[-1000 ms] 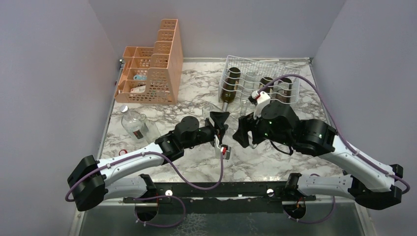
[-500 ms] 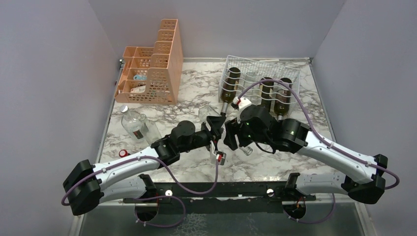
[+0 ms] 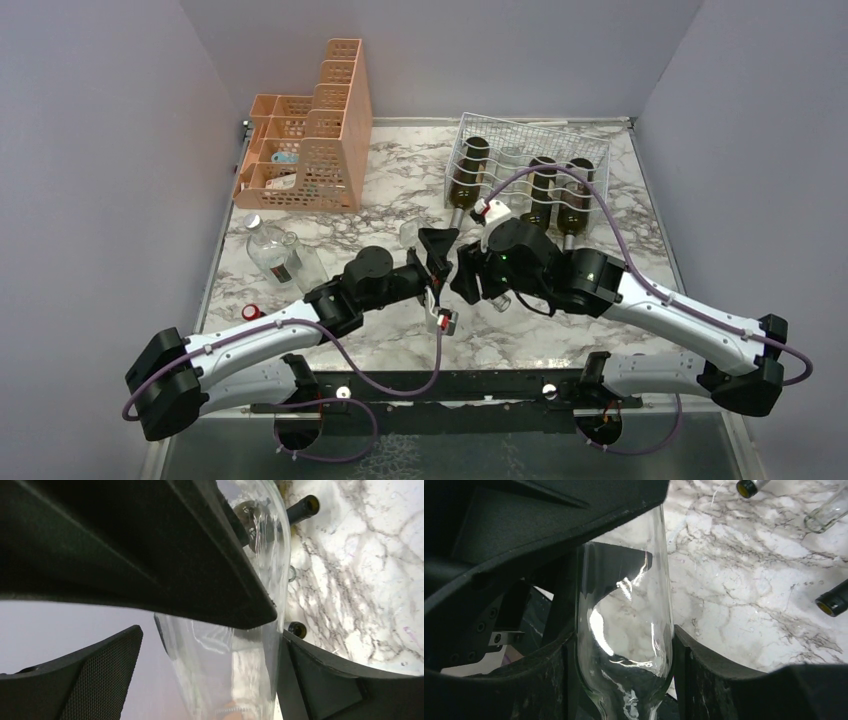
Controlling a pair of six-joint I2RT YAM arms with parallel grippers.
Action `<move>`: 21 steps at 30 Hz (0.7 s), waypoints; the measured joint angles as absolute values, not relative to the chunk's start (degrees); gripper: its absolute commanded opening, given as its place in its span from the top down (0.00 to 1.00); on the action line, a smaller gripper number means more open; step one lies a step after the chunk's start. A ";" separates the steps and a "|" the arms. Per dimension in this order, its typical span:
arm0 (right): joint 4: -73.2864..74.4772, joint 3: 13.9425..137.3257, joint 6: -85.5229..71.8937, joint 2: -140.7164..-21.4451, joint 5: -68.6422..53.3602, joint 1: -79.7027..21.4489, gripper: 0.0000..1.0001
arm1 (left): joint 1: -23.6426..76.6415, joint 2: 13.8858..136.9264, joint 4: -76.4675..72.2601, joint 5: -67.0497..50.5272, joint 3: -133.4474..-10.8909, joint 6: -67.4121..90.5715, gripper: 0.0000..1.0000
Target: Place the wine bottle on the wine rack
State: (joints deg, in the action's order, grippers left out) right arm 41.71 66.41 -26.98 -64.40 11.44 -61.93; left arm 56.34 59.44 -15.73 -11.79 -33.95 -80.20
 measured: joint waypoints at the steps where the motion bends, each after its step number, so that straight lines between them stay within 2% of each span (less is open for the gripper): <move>1: 41.21 66.26 -27.05 -64.10 12.64 -62.06 0.99 | 56.34 59.31 -15.92 -11.81 -33.95 -80.01 0.01; 13: 41.08 65.73 -28.64 -59.79 33.54 -62.24 0.99 | 56.38 52.75 -18.74 -12.23 -33.26 -70.50 0.01; 21: 39.90 70.65 -26.04 -64.88 37.21 -56.84 0.99 | 56.38 50.37 -20.40 -5.54 -35.24 -45.36 0.01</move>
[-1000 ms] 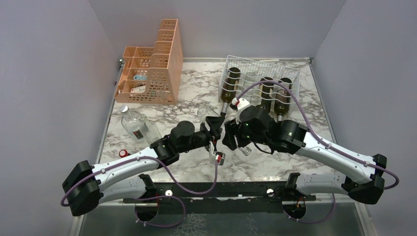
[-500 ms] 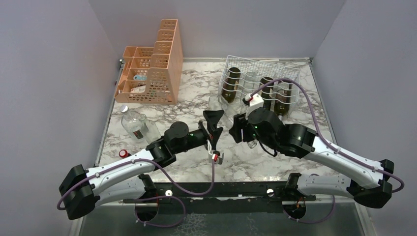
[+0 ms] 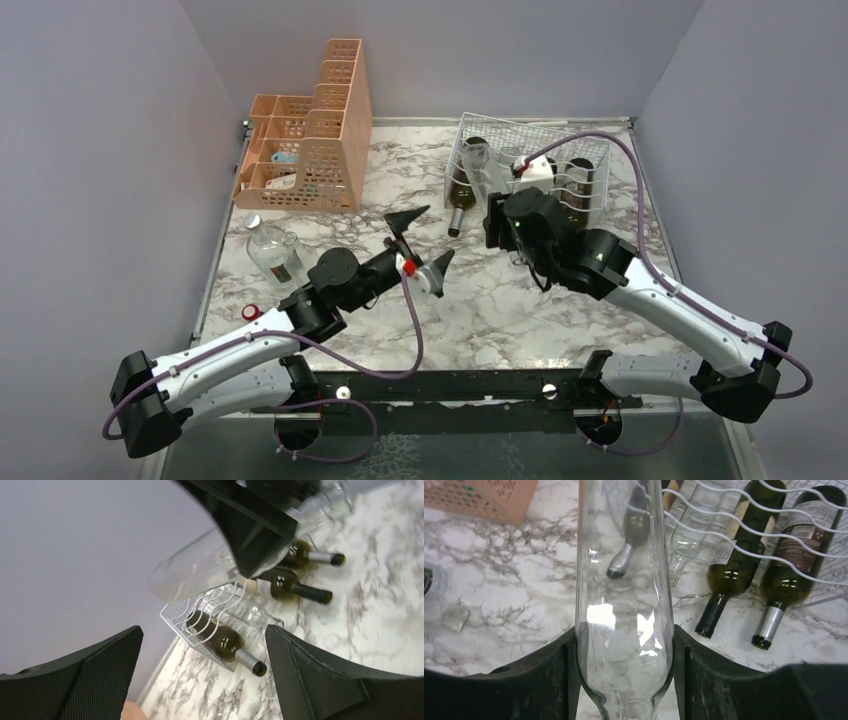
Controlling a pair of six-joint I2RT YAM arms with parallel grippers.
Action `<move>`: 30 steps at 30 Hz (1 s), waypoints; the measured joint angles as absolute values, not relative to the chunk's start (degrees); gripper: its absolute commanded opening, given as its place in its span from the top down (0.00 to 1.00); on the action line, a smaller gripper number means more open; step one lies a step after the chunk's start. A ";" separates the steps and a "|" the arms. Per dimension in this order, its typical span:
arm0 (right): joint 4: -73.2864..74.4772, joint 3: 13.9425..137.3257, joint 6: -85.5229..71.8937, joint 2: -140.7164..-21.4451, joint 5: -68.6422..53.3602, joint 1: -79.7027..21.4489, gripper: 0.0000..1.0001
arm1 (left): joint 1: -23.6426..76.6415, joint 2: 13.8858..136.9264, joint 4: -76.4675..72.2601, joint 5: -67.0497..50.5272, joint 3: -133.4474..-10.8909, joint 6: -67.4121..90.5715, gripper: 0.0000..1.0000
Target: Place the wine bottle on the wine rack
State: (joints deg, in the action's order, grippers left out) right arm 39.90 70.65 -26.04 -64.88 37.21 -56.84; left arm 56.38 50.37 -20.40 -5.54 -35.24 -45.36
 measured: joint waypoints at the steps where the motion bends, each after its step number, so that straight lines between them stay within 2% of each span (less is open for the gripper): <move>1: 39.16 71.11 -25.47 -65.41 36.51 -54.63 0.99 | 56.38 50.37 -20.60 -3.05 -36.14 -41.19 0.01; 6: 36.14 72.01 -24.38 -67.96 33.01 -46.06 0.99 | 56.38 50.54 -18.98 13.04 -43.24 -20.43 0.01; 12: 32.75 73.56 -25.58 -74.17 28.69 -41.43 0.99 | 56.34 52.12 -3.22 27.73 -60.05 -2.46 0.01; 16: 29.95 74.06 -27.92 -78.56 25.89 -39.16 0.99 | 56.36 52.90 6.28 30.79 -66.41 2.63 0.01; 21: 27.11 76.20 -31.09 -84.75 24.29 -36.53 0.99 | 56.36 52.58 14.50 32.60 -66.94 5.08 0.01; 30: 22.33 82.52 -35.55 -95.09 21.87 -31.97 0.99 | 56.36 50.57 18.96 34.59 -66.13 5.32 0.01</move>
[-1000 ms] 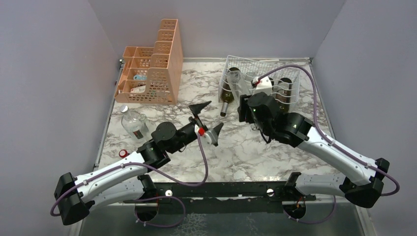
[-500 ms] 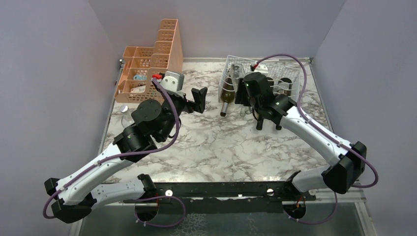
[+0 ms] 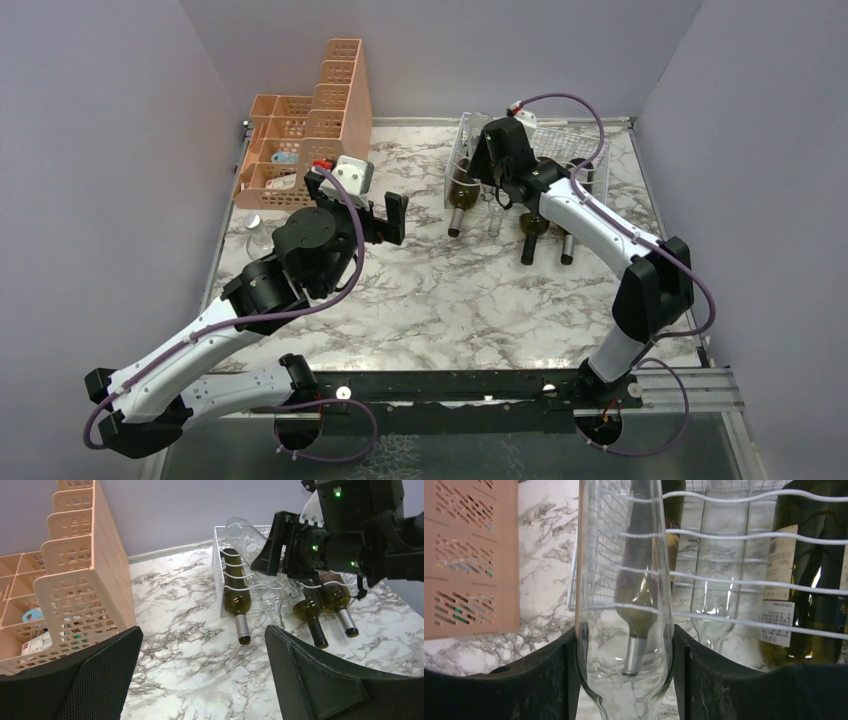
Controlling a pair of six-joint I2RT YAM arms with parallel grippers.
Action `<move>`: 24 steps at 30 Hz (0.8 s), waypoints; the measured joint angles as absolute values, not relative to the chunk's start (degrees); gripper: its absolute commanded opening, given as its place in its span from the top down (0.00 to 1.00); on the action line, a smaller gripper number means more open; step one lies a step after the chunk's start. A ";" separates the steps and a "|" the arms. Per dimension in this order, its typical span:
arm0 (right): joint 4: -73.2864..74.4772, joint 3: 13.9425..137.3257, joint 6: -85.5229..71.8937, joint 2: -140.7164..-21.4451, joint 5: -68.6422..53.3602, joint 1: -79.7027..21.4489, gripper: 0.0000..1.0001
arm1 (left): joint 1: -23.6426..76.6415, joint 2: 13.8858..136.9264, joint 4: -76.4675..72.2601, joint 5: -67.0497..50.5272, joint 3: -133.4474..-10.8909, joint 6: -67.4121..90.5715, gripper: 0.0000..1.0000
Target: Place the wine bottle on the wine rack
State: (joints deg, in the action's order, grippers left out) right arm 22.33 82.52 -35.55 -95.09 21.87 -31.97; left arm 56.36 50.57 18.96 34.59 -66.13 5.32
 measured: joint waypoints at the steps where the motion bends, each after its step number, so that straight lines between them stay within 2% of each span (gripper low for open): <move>1: 22.15 83.57 -35.68 -96.14 21.58 -31.62 0.99 | 56.36 50.57 19.07 34.68 -66.08 5.32 0.01; 9: 20.80 89.69 -37.60 -103.24 21.04 -30.00 0.99 | 56.36 51.11 19.53 34.79 -65.14 5.30 0.01; 19: 20.64 90.15 -40.56 -106.32 21.12 -29.93 0.98 | 56.36 51.44 19.55 35.24 -65.04 5.30 0.01; 21: 20.91 90.78 -40.95 -107.00 21.15 -29.93 0.92 | 56.36 51.44 19.55 35.33 -64.90 5.28 0.01; 24: 21.71 92.20 -41.60 -108.49 21.17 -30.11 0.75 | 56.36 51.44 19.59 35.40 -64.73 5.28 0.01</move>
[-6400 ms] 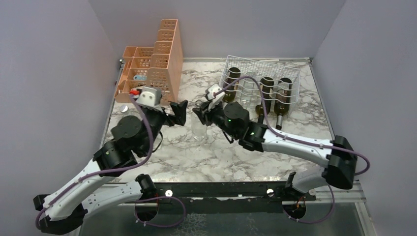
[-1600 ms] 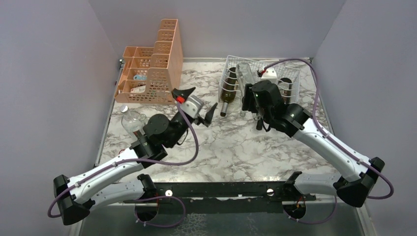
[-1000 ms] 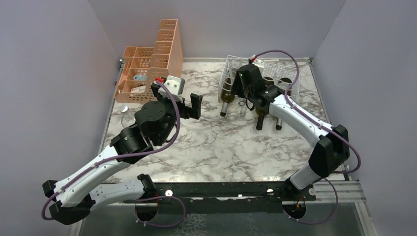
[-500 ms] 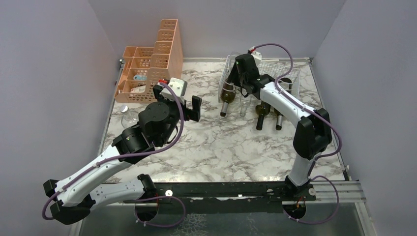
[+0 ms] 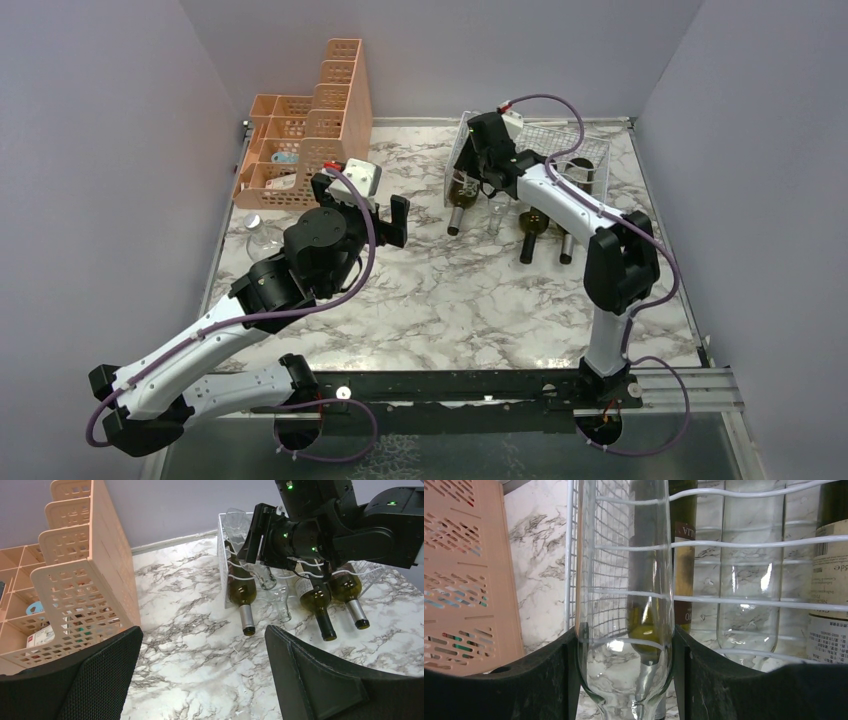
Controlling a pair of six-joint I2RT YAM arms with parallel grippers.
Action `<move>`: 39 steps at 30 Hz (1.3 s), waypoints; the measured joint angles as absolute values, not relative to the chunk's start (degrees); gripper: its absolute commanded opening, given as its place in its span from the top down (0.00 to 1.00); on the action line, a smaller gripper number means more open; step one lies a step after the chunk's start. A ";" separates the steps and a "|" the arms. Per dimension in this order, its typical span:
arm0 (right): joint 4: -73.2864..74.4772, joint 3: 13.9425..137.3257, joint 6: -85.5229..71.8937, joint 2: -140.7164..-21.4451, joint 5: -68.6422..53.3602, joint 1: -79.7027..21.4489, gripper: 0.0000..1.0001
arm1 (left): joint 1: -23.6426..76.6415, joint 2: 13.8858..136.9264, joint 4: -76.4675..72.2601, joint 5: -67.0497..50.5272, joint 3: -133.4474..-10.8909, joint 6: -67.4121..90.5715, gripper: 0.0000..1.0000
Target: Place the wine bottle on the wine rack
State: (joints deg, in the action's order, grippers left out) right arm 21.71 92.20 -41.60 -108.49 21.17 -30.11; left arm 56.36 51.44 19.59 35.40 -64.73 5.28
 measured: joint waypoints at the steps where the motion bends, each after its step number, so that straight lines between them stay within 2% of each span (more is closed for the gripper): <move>1: 21.98 92.75 -41.67 -109.06 21.17 -30.11 0.71 | 56.36 51.44 19.59 35.40 -64.73 5.26 0.01; 7: 22.50 94.17 -41.78 -111.26 21.15 -30.09 0.43 | 56.36 51.70 19.57 35.44 -64.73 5.06 0.01; 17: 21.98 94.21 -41.15 -111.24 21.04 -29.98 0.14 | 56.36 52.03 19.57 35.55 -64.71 4.80 0.01; 25: 21.96 93.34 -38.76 -107.48 20.64 -29.93 0.12 | 56.36 52.03 19.59 36.10 -64.73 4.45 0.01; 29: 20.99 91.55 -36.12 -101.86 18.26 -29.93 0.15 | 56.36 52.03 19.77 36.10 -64.97 4.45 0.01; 35: 9.47 79.46 -29.52 -87.57 2.72 -29.80 0.19 | 56.36 51.88 23.46 36.05 -70.54 4.49 0.01; 39: 2.81 75.09 -26.26 -83.33 -9.93 -30.24 0.20 | 56.36 50.52 24.25 36.01 -73.06 4.49 0.01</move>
State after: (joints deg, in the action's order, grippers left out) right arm 2.81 75.09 -26.26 -83.33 -9.93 -30.24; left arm 56.36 50.52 24.25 36.01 -73.06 4.49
